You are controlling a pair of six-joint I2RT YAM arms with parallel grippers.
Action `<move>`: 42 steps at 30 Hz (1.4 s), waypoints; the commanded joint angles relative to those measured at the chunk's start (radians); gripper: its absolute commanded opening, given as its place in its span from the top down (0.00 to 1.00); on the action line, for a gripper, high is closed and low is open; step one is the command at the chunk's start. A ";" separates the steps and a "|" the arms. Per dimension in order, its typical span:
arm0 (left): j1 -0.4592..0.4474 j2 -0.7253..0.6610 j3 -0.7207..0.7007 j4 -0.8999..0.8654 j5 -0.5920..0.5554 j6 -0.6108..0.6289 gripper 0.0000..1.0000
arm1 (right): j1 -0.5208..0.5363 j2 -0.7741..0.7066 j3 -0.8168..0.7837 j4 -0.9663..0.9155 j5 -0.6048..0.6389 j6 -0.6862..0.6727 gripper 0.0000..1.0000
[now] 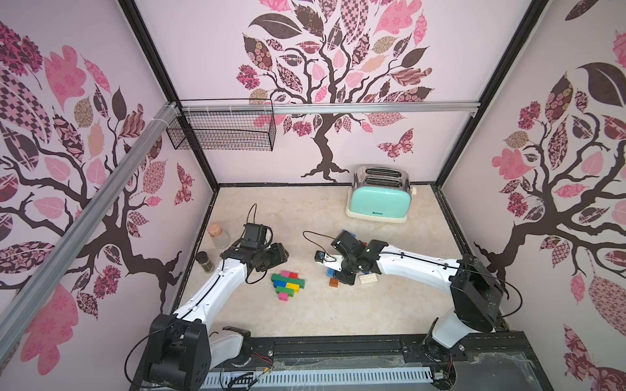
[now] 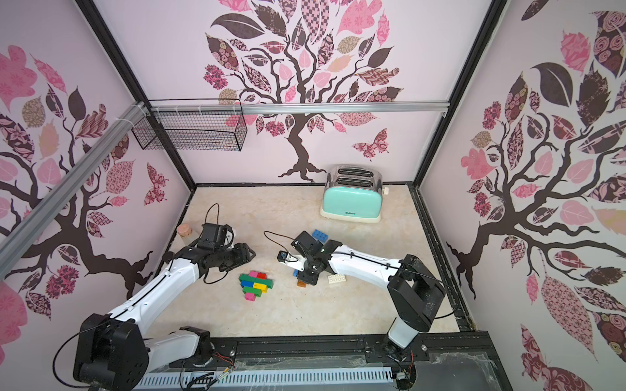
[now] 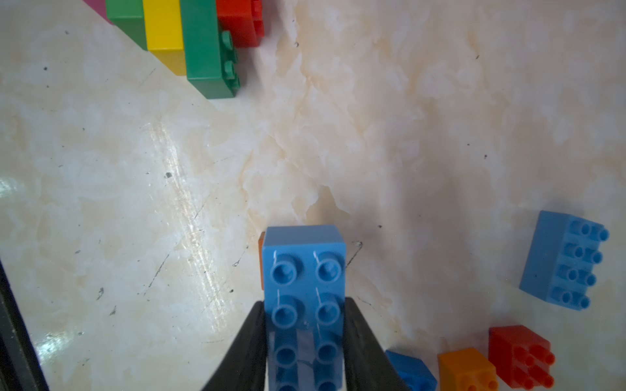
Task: Assemble a heart with lego
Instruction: Pick up the lego brick from the center of the board, then assemble the lego brick with the lego brick.
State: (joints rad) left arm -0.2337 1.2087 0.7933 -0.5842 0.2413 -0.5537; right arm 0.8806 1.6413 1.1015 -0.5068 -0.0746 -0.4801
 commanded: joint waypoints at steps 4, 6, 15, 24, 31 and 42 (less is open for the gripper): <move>0.007 -0.017 -0.015 0.008 -0.001 -0.001 0.39 | 0.030 0.057 0.010 -0.047 -0.010 -0.029 0.71; 0.007 -0.018 -0.015 0.009 0.000 0.000 0.39 | 0.035 0.073 0.016 -0.055 -0.001 -0.019 0.71; 0.008 -0.016 -0.021 0.017 0.000 -0.002 0.39 | 0.040 0.104 0.043 -0.054 0.028 0.009 0.72; 0.009 -0.021 -0.023 0.013 -0.005 -0.004 0.39 | 0.040 0.114 0.074 -0.068 0.043 0.020 0.72; 0.010 -0.025 -0.023 0.013 -0.009 -0.006 0.39 | 0.041 0.068 0.081 -0.069 0.004 0.018 0.72; 0.010 -0.023 -0.024 0.016 -0.011 -0.007 0.39 | 0.038 0.116 0.084 -0.051 0.066 0.016 0.72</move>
State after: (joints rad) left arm -0.2287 1.2030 0.7834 -0.5777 0.2394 -0.5549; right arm 0.9154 1.7351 1.1584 -0.5495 -0.0242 -0.4709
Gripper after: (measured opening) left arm 0.607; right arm 0.350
